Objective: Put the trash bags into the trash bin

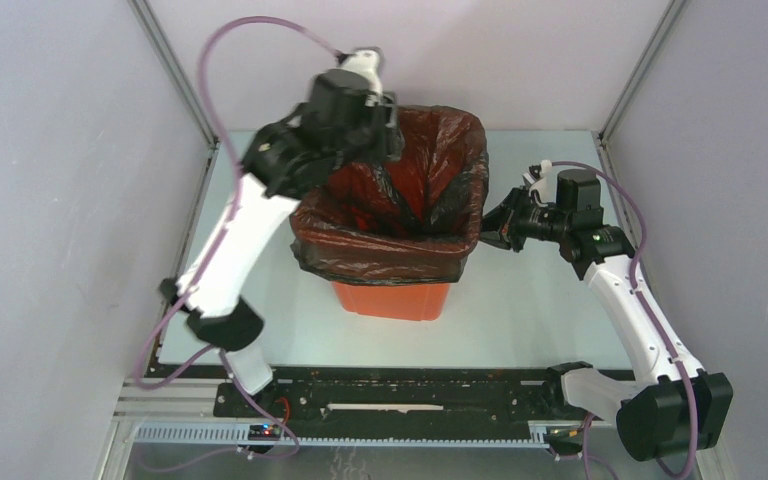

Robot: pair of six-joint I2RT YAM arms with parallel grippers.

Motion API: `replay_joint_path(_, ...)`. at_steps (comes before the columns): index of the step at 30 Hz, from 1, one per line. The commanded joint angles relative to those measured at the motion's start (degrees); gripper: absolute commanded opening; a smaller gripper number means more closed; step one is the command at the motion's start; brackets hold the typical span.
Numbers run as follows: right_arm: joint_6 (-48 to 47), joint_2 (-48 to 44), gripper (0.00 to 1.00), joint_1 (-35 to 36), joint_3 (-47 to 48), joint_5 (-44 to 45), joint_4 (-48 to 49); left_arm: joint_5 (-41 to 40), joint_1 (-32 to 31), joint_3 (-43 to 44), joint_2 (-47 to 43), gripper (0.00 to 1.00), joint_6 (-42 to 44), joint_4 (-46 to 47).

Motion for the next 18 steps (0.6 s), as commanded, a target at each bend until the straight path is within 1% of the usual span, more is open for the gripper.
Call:
replay_joint_path(1, 0.12, -1.72, 0.18, 0.17, 0.29, -0.3, 1.18, -5.26, -0.36, -3.57, -0.71, 0.5, 3.56, -6.02)
replay_joint_path(5, 0.44, -1.62, 0.19, 0.17, 0.24, -0.54, 1.52, -3.84, 1.91, -6.79, 0.72, 0.52, 1.65, -5.67)
replay_joint_path(8, 0.72, -1.55, 0.19, 0.17, 0.27, -0.9, 1.89, -9.14, 4.27, -9.16, -0.02, 0.5, 1.33, -7.23)
replay_joint_path(10, 0.69, -1.67, 0.19, 0.17, 0.29, -1.03, 1.8, -10.41, 5.14, -11.77, -1.75, 0.5, 2.41, -6.15)
replay_joint_path(12, 0.64, -1.76, 0.19, 0.04, 0.28, -1.09, 1.76, -11.02, 5.25, -12.26, -2.17, 0.53, 3.06, -6.11)
replay_joint_path(13, 0.64, -1.68, 0.19, -0.09, 0.28, -1.21, 1.81, -11.14, 5.26, -12.15, -1.95, 0.55, 2.63, -6.38)
replay_joint_path(14, 0.58, -1.61, 0.19, -0.16, 0.24, -1.45, 1.87, -11.58, 5.17, -12.25, -1.65, 0.6, 2.23, -6.66)
replay_joint_path(15, 0.46, -1.55, 0.19, -0.25, 0.41, -1.52, 1.68, -12.64, 4.82, -12.04, -1.06, 0.61, 2.02, -7.12)
replay_joint_path(17, -0.05, -1.38, 0.19, -0.44, 0.89, -1.53, 1.11, -14.33, 3.52, -9.87, 0.85, 0.63, 3.1, -8.33)
replay_joint_path(18, -0.14, -1.29, 0.19, -0.44, 0.97, -1.58, 1.07, -13.68, 2.9, -8.38, 1.47, 0.63, 3.45, -8.22)
